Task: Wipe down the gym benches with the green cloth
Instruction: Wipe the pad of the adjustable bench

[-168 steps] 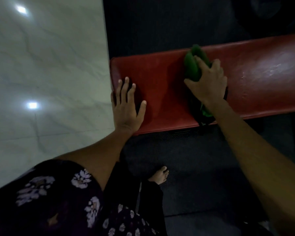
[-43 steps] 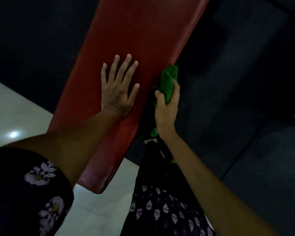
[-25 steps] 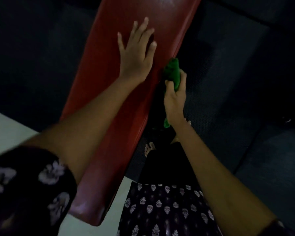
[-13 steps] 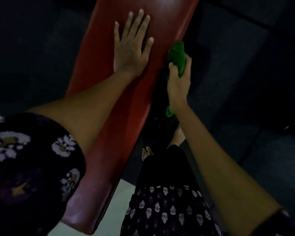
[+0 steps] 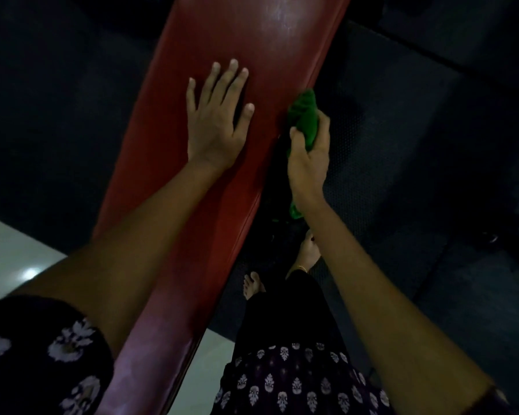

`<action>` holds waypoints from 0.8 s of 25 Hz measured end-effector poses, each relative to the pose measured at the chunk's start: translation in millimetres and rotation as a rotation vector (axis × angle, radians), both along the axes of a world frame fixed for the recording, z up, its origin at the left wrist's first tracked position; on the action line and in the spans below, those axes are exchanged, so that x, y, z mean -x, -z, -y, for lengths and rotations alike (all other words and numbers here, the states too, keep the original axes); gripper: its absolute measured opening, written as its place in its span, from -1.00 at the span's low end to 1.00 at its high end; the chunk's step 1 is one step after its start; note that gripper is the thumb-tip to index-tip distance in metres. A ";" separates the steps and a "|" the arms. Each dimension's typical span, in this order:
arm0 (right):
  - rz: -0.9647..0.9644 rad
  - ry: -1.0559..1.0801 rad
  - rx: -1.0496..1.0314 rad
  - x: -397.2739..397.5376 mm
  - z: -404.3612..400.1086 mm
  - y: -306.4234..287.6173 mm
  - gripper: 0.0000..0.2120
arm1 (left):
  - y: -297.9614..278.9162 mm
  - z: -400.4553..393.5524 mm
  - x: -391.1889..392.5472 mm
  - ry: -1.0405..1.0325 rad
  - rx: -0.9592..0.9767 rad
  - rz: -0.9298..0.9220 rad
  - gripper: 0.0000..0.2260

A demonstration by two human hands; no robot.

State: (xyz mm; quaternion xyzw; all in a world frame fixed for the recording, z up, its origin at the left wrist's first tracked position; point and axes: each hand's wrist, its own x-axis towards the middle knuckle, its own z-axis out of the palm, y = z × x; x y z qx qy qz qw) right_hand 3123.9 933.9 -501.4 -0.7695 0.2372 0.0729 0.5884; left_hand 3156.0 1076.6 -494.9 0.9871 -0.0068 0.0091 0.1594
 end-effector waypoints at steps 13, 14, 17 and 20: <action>0.003 0.131 0.001 -53.6 6.5 1.5 -0.54 | 1.4 25.7 -65.8 -0.106 -0.105 0.008 -0.39; 0.007 0.123 -0.009 -47.9 5.5 0.5 -0.54 | 1.9 25.9 -65.7 -0.103 -0.121 -0.016 -0.39; -0.040 0.046 -0.067 -7.1 -1.7 -6.1 -0.53 | 0.6 27.1 -67.4 -0.109 -0.118 -0.078 -0.39; -0.037 0.025 -0.028 -13.2 -0.2 -9.0 -0.54 | 0.9 26.0 -68.0 -0.112 -0.077 -0.068 -0.40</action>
